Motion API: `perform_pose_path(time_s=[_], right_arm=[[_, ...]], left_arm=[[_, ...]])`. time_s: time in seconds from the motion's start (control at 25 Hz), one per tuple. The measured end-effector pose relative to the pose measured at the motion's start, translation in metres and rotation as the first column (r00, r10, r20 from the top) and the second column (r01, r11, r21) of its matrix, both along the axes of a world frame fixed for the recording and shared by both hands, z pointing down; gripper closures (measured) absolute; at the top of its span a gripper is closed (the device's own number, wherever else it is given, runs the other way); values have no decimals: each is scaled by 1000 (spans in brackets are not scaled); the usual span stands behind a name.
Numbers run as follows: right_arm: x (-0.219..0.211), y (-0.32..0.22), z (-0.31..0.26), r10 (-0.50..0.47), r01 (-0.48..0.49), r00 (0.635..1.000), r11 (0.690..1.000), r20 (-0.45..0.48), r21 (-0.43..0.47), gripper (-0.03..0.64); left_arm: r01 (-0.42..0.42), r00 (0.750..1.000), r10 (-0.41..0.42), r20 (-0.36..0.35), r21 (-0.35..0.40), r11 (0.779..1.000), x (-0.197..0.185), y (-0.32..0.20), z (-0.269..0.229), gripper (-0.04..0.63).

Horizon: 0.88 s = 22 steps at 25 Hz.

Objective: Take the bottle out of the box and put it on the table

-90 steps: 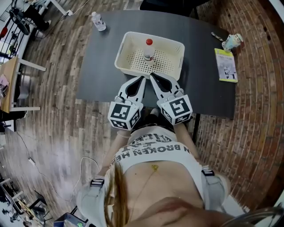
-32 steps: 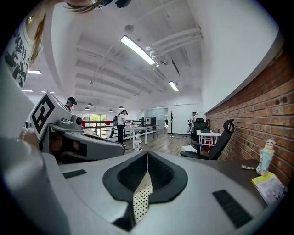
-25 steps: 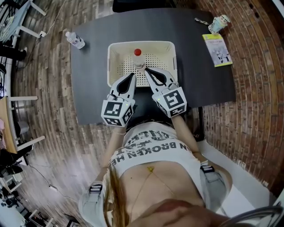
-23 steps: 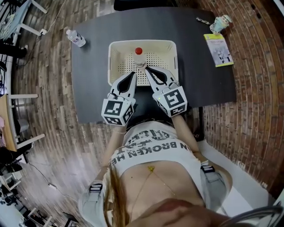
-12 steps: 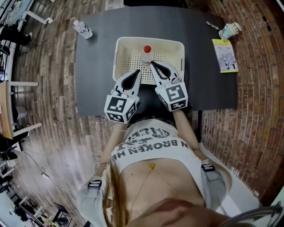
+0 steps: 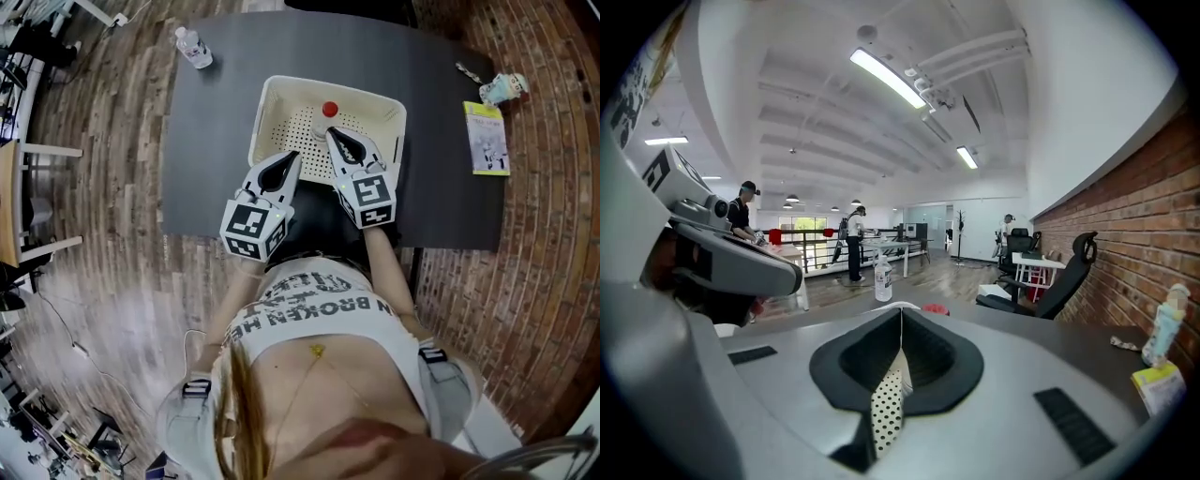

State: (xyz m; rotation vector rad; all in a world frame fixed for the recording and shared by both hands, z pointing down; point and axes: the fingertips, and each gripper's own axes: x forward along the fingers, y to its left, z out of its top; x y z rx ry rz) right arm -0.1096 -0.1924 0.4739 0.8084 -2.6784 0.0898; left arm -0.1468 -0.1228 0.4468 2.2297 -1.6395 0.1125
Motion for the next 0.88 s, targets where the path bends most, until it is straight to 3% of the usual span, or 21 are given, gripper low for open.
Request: perform_pose_path(time_s=[0.36,0.6,0.72,0.88], right_arm=[[-6,-17,16,20,-20,1000,1000,-20,-24,607],[0,-31,12,101,-101,995,995,-13,19,601],[-4,-36,17,110,-110,994,994,-8,1,486],[-13,-44,24,92,-92,996,996,-16,-9,442]], left_arm=[[55,999,-54,8,-52,997,-25,10,15,591],[85,996,-84,4,-74,994,-40,15,23,591],[98,995,-99,-1,-83,992,-46,18,27,591],[107,994,-108,-2,-93,990,-48,20,31,591]])
